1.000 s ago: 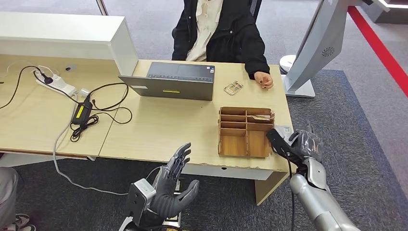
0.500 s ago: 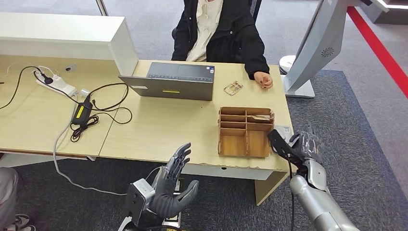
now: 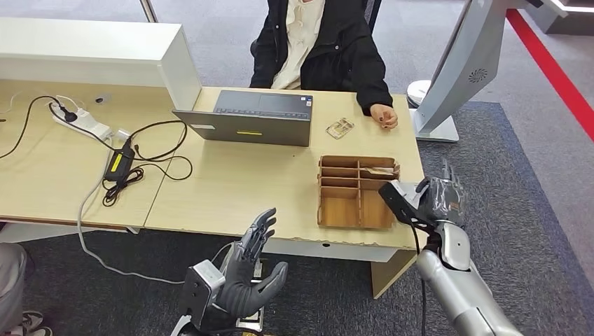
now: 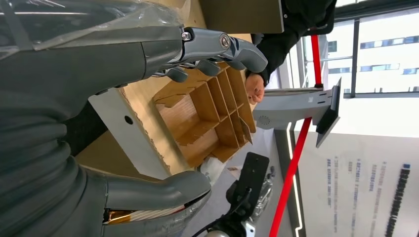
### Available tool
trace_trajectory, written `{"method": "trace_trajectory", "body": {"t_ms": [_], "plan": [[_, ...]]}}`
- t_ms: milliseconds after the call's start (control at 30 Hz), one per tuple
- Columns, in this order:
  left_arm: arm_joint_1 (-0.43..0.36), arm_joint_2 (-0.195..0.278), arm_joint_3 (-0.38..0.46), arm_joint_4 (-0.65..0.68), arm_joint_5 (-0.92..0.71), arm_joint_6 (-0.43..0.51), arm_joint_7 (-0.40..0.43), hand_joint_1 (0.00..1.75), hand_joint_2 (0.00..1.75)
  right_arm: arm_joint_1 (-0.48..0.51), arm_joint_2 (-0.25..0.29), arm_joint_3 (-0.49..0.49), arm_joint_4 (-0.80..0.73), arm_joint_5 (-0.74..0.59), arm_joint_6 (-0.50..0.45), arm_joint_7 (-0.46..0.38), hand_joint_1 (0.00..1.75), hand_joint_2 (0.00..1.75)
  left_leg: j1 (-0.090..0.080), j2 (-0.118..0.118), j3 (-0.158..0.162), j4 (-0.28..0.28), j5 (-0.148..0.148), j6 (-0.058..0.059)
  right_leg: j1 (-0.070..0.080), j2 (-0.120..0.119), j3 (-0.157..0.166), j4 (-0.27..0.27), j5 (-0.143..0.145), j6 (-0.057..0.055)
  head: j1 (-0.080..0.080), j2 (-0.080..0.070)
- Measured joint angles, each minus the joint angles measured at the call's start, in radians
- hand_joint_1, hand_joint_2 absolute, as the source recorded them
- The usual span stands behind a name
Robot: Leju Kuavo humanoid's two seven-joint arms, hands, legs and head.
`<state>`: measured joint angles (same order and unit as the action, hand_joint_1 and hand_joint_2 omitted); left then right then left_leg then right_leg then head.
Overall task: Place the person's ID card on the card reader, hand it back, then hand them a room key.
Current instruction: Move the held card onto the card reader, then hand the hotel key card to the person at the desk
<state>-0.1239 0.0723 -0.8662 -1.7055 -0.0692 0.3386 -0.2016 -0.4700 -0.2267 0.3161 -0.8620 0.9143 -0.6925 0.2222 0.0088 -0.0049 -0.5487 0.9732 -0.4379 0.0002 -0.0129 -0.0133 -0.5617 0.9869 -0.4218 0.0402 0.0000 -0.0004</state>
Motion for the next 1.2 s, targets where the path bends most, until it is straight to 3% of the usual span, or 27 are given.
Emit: {"method": "trace_trajectory", "body": {"t_ms": [133,467,733,1000,1200], "plan": [[0.0,0.004,-0.001,-0.006,-0.005,0.012,0.003,0.0,1.75,0.026,0.006,-0.026,-0.126,0.063,-0.003,-0.002,1.75,1.75,0.0,0.0,0.0,0.0,0.0,0.0,0.0,0.0,0.0,0.0,0.0,0.0,0.0,0.0],[0.0,0.007,-0.001,-0.008,0.002,0.013,0.006,0.0,1.75,0.113,0.054,-0.148,-0.411,0.171,-0.007,-0.096,1.75,1.75,0.0,0.0,0.0,0.0,0.0,0.0,0.0,0.0,0.0,0.0,0.0,0.0,0.0,0.0],[0.0,0.008,-0.001,-0.008,0.007,0.013,0.0,0.0,1.75,0.192,0.11,-0.24,-0.605,0.052,-0.008,-0.172,1.75,1.75,0.0,0.0,0.0,0.0,0.0,0.0,0.0,0.0,0.0,0.0,0.0,0.0,0.0,0.0],[-0.008,0.007,-0.007,-0.007,0.015,-0.026,-0.006,0.0,1.75,0.221,0.097,-0.197,-0.702,0.034,0.025,-0.035,1.75,1.75,0.0,0.0,0.0,0.0,0.0,0.0,0.0,0.0,0.0,0.0,0.0,0.0,0.0,0.0],[-0.03,0.001,-0.016,-0.002,0.023,-0.074,-0.016,0.0,1.75,0.139,0.067,-0.128,-0.67,0.024,0.101,0.014,1.75,1.75,0.0,0.0,0.0,0.0,0.001,0.0,0.0,0.0,0.0,0.0,0.001,0.0,0.0,0.0]]}}
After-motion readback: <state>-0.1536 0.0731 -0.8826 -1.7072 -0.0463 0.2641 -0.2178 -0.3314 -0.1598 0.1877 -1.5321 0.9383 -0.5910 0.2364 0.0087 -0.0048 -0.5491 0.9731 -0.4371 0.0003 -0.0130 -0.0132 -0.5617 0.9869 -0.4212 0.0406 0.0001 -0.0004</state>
